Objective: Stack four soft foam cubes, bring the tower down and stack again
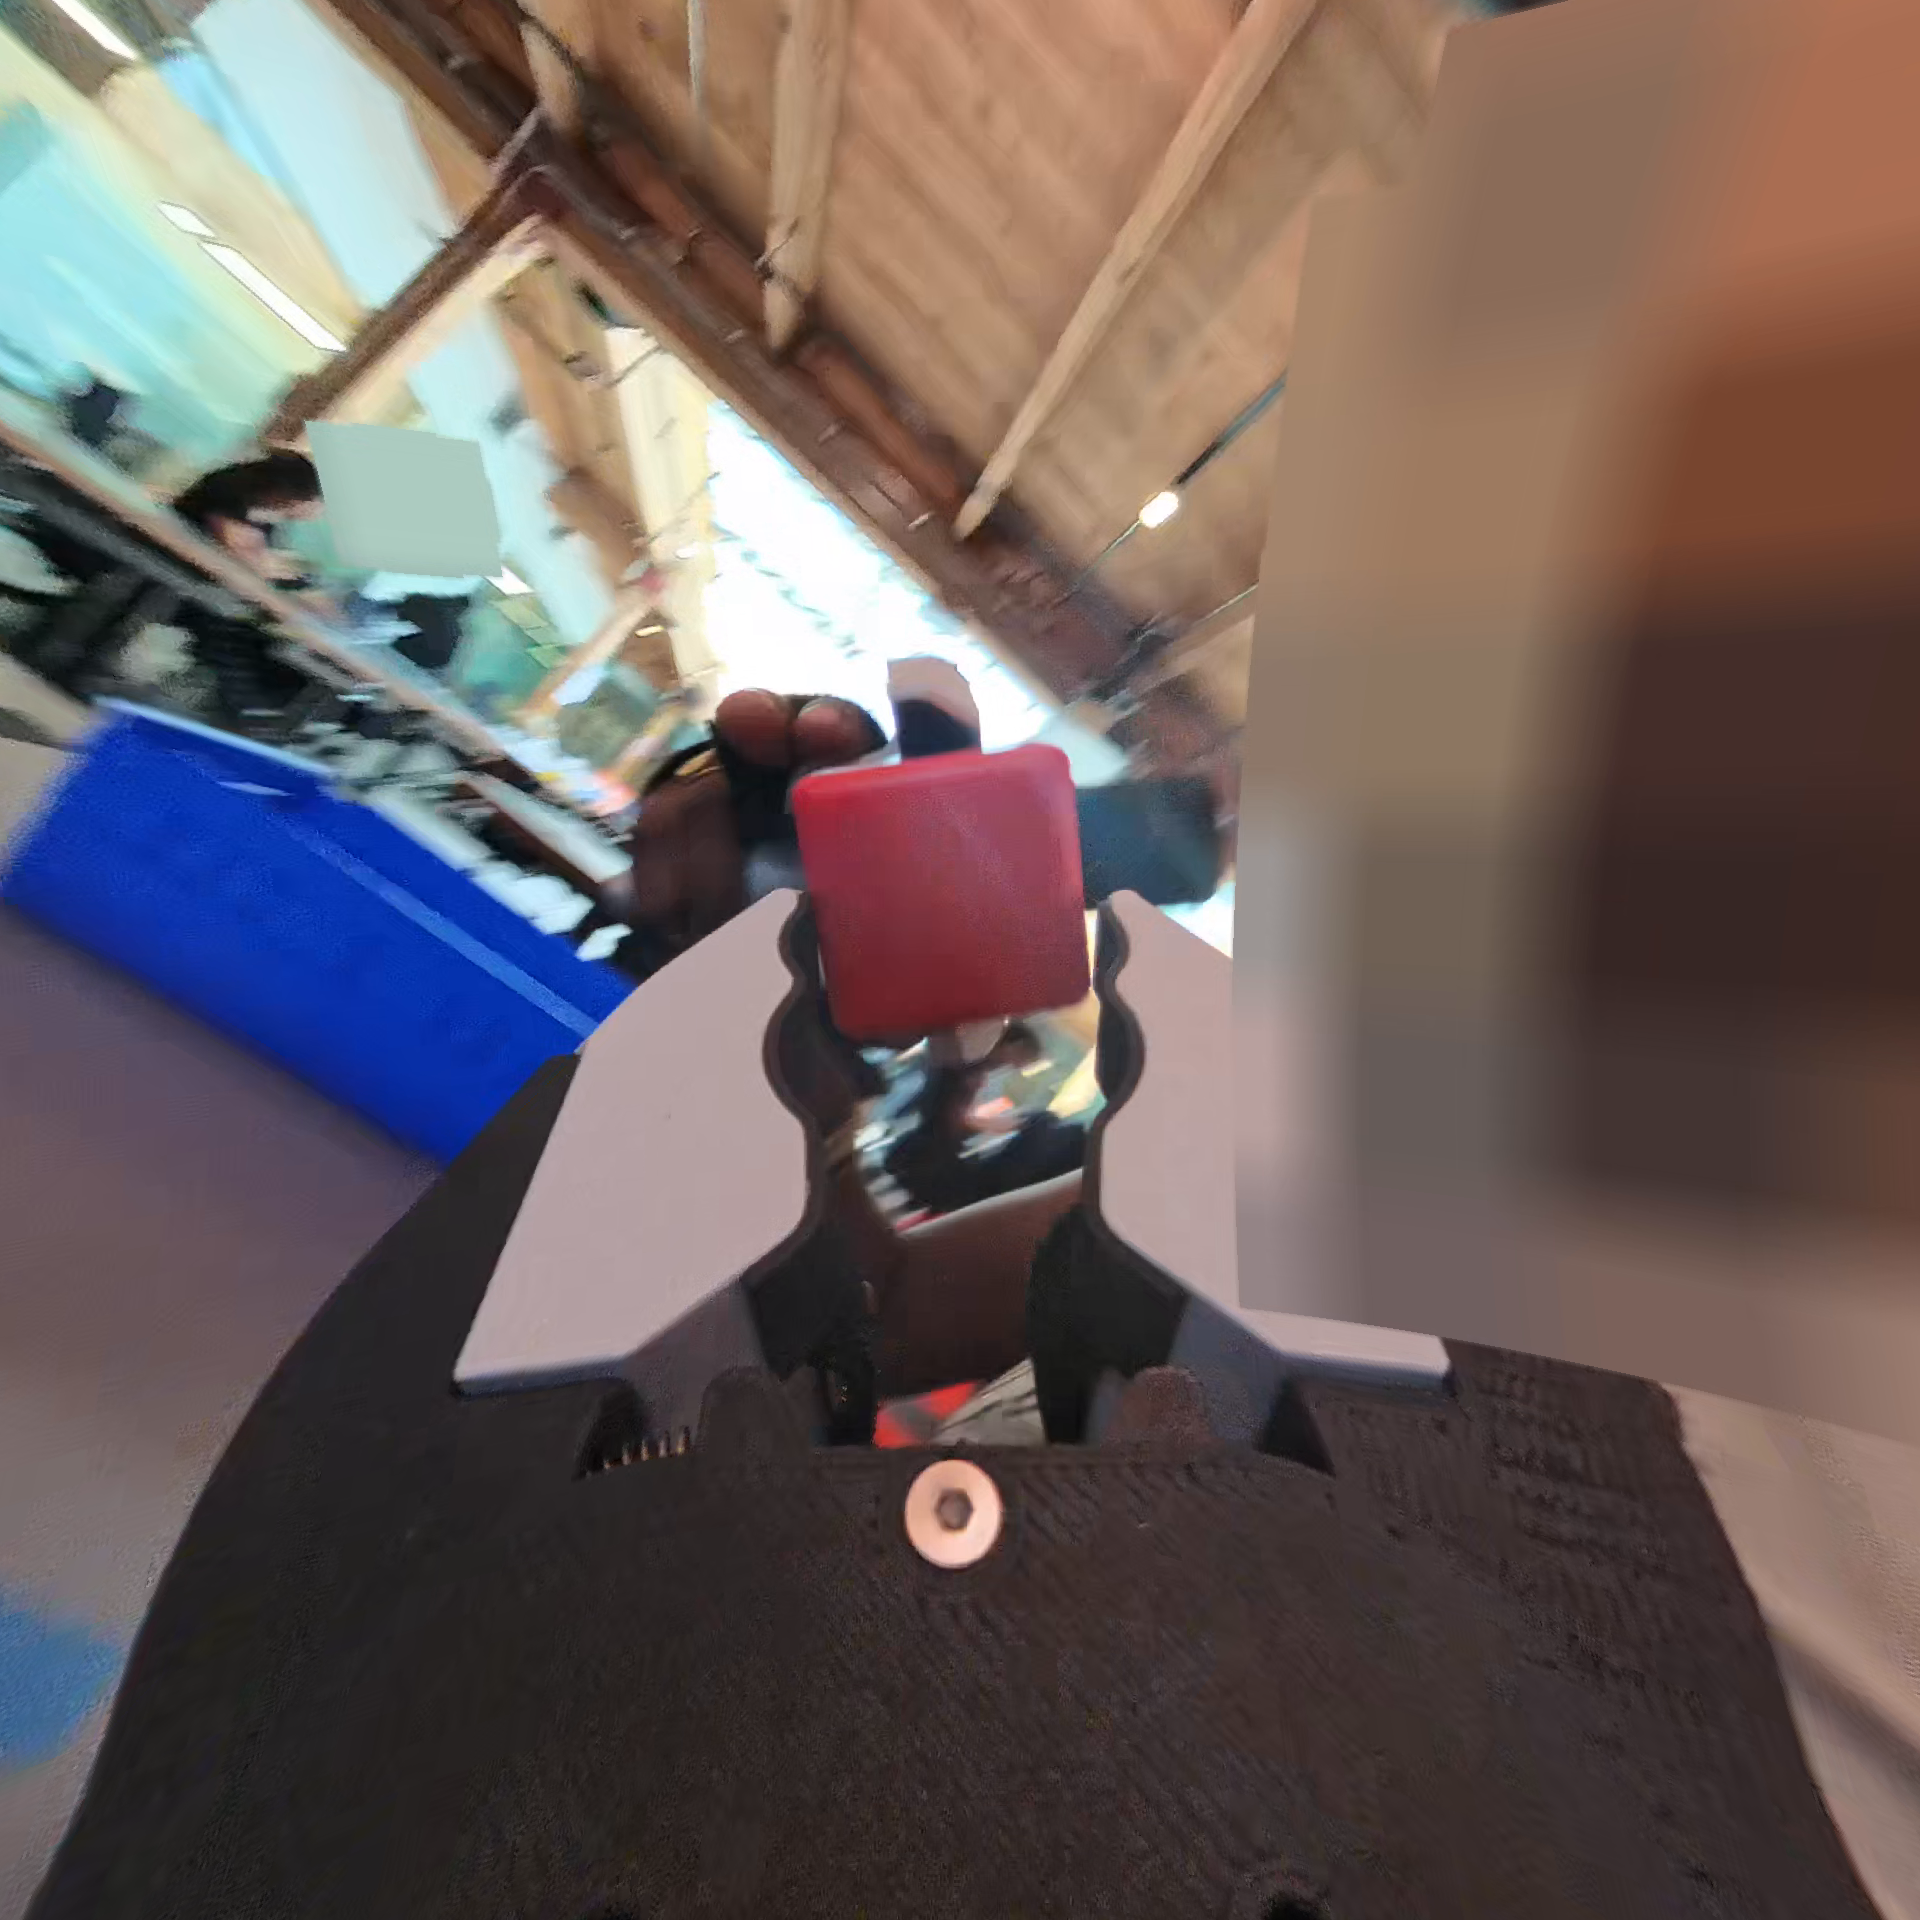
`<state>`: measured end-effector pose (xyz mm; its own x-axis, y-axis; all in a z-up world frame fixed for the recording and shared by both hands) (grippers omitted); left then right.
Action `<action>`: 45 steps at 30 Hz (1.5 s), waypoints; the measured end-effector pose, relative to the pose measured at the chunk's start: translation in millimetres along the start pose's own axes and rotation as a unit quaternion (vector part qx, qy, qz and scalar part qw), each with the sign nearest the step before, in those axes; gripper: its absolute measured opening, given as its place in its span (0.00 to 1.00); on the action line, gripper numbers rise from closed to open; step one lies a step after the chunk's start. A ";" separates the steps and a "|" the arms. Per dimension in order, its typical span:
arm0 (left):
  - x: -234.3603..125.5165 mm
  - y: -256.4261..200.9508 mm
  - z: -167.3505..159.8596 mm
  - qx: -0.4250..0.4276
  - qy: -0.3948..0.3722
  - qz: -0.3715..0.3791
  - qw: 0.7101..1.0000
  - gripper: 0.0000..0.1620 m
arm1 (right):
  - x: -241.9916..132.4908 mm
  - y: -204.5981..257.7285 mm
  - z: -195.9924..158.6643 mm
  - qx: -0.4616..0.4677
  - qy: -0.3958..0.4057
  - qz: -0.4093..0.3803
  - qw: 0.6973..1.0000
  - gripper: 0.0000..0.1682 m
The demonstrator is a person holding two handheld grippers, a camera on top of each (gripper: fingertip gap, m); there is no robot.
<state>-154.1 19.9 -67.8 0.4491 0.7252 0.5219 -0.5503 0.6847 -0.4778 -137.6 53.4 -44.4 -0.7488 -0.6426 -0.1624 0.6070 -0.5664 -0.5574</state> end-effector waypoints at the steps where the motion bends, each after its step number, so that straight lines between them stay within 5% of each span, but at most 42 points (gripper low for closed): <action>1: -2.8 4.3 -0.6 0.056 0.037 0.044 0.997 0.37 | -3.6 -4.5 -4.1 0.014 0.018 -0.001 1.000 0.30; 3: -14.9 19.2 4.3 0.187 0.114 0.178 0.959 0.63 | -13.0 -17.6 -21.7 0.061 0.088 -0.008 0.994 0.30; 5: -36.0 33.9 15.0 0.324 0.193 0.311 0.872 0.80 | -21.6 -25.3 -52.8 0.125 0.189 -0.001 0.974 0.30; 7: -53.3 38.4 20.3 0.415 0.269 0.367 0.788 0.82 | -26.2 -25.2 -90.9 0.182 0.303 0.009 0.935 0.30; 8: -57.3 37.7 17.6 0.428 0.302 0.365 0.770 0.82 | -26.0 -22.9 -108.9 0.204 0.348 0.016 0.915 0.30; 13: -54.1 29.2 -0.7 0.388 0.359 0.325 0.784 0.82 | -17.2 5.3 -176.1 0.247 0.504 0.078 0.824 0.30; 17: -65.2 35.8 -5.1 0.396 0.413 0.356 0.739 0.83 | -9.1 20.7 -196.5 0.257 0.547 0.103 0.790 0.30; 20: -65.4 37.4 -7.5 0.399 0.416 0.339 0.744 0.82 | -6.9 26.8 -200.5 0.253 0.560 0.123 0.780 0.30; 24: -59.8 33.5 -9.4 0.396 0.399 0.306 0.768 0.82 | -5.6 31.1 -203.6 0.241 0.570 0.142 0.773 0.30; 38: -63.3 36.9 -9.9 0.395 0.396 0.302 0.772 0.82 | -5.0 38.9 -209.4 0.239 0.577 0.152 0.766 0.30; 45: -74.1 29.2 2.8 0.402 0.389 0.315 0.767 0.82 | -3.0 32.1 -192.5 0.290 0.463 0.110 0.830 0.49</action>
<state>-205.4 -14.0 -118.5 0.0280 0.9317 -0.3621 -0.9462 0.1416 0.2911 -167.1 136.5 -218.4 -0.3229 -0.2427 -0.9148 0.5813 -0.8136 0.0107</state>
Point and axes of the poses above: each gripper's, where its closed fingertips meet, x out along the fingers, z out of its top, y = z × x across the jaws, the point moved 3 cm from there along -x, back along the fingers, and after that the axes turned 12 degrees about x, right-handed, at the moved point
